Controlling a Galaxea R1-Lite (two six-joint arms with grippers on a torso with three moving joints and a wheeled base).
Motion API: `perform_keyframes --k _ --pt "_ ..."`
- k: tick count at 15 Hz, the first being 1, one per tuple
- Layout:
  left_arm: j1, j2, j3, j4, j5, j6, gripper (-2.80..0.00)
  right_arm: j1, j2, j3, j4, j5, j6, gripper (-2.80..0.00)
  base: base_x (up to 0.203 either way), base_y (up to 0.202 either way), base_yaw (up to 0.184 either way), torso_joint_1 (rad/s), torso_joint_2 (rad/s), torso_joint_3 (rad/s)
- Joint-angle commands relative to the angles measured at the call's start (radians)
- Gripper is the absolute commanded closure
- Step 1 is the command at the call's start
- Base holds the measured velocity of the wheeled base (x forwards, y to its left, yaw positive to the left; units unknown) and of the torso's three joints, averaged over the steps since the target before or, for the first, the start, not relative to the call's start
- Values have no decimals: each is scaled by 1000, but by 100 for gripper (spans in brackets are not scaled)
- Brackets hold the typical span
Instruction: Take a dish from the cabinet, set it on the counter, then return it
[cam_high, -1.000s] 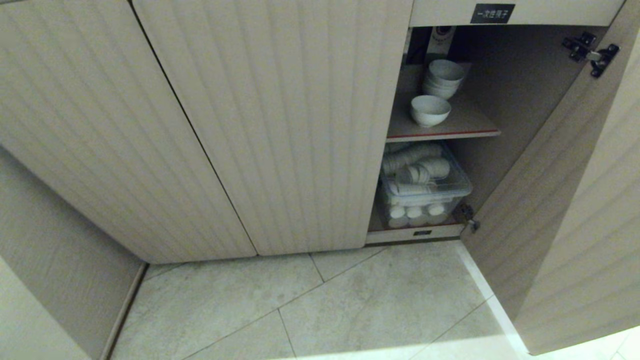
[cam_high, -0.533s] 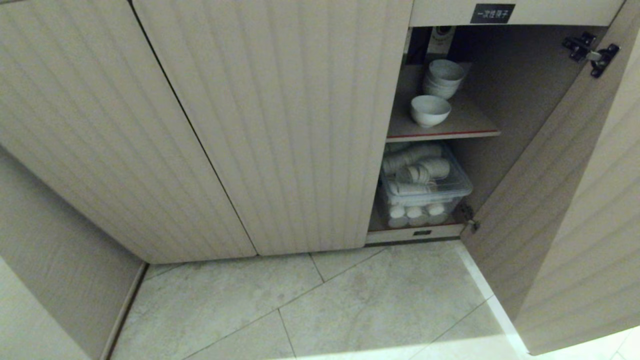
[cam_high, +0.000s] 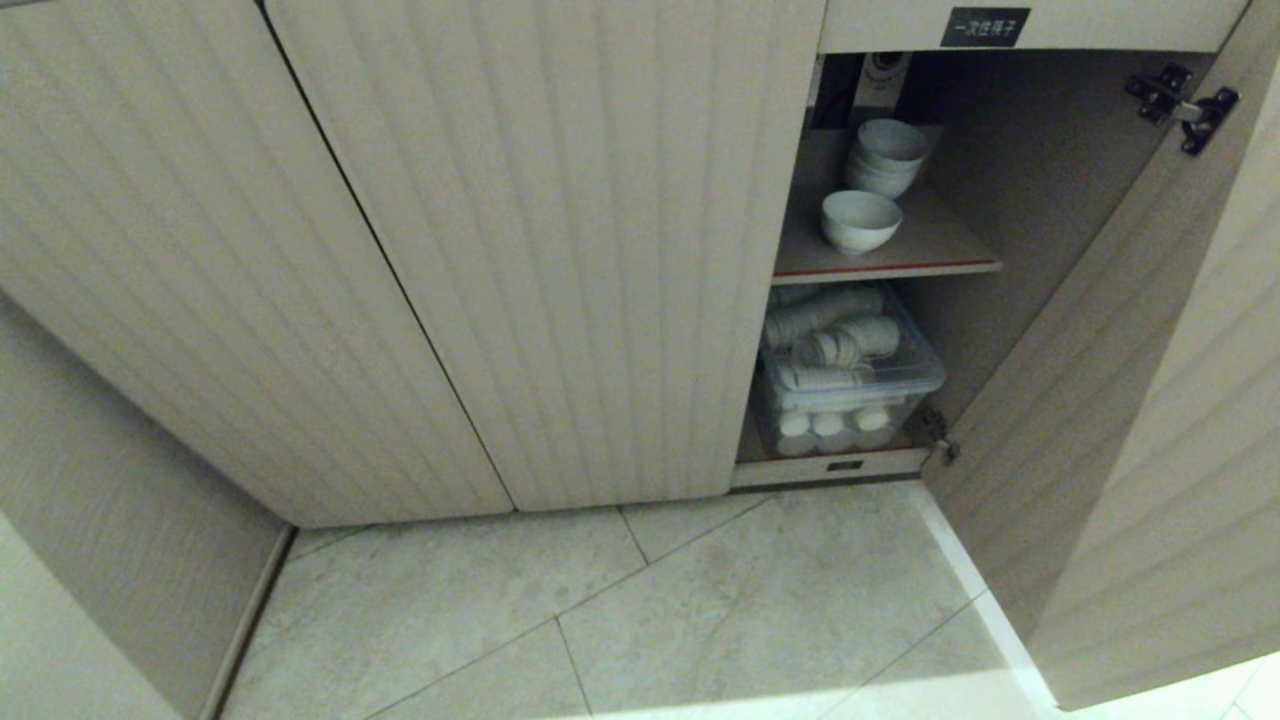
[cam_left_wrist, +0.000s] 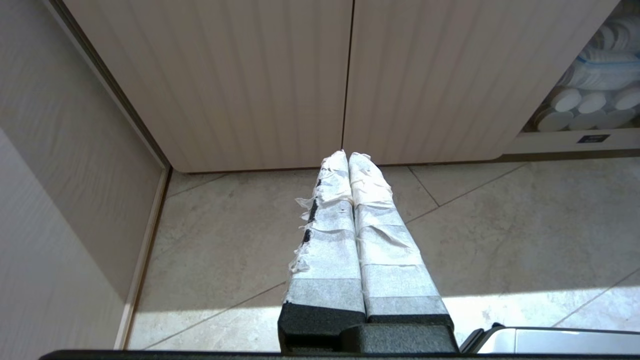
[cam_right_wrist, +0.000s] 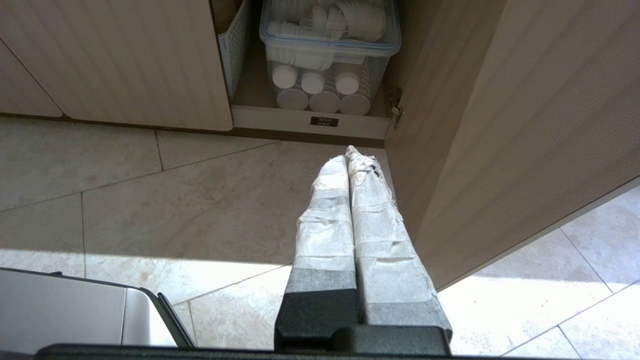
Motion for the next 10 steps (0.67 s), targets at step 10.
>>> perform_keyframes --k 10 --pt "0 0 0 -1 1 1 0 0 1 0 0 1 -1 0 0 0 0 0 0 0"
